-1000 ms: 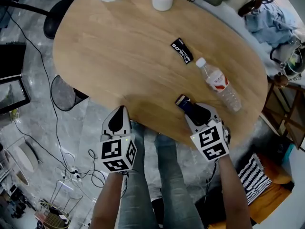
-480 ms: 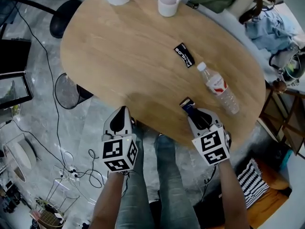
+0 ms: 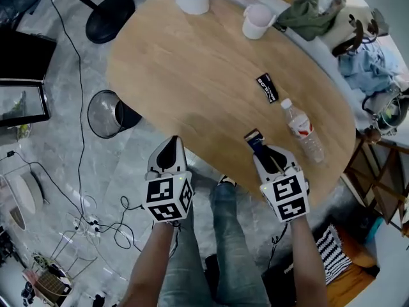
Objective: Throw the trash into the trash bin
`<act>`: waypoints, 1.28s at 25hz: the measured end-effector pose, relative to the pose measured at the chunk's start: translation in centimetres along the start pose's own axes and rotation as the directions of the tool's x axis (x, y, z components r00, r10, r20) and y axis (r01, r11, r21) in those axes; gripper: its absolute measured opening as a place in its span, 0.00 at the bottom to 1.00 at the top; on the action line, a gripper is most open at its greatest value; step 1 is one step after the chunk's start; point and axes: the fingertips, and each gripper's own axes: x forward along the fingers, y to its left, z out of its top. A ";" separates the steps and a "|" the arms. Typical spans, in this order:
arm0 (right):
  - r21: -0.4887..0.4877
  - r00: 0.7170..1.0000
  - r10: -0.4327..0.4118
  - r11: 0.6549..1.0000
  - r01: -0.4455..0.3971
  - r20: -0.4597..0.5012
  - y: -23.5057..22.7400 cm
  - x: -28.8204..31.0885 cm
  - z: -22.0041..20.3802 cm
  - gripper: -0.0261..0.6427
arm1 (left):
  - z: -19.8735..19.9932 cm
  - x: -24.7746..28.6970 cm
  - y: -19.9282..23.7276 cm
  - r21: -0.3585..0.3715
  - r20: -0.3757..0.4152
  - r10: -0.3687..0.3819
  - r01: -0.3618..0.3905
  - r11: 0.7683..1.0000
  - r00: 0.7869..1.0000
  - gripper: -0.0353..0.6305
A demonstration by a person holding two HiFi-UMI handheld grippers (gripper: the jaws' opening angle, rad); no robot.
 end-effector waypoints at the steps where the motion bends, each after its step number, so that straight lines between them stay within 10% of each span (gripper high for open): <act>1: -0.013 1.000 0.006 1.000 -0.006 0.004 0.6 0.1 0.9 0.22 | 0.4 -0.3 0.6 -0.010 0.008 0.008 -0.007 1.000 1.000 0.07; 14: -0.243 0.991 0.134 0.962 -0.126 0.016 12.5 7.0 16.7 0.22 | 2.8 -6.5 18.9 -0.194 0.031 0.206 -0.197 0.961 0.978 0.07; 32: -0.507 0.923 0.375 0.781 -0.365 -0.087 35.5 23.6 32.0 0.22 | -1.0 -14.0 43.9 -0.440 -0.014 0.490 -0.445 0.779 0.872 0.07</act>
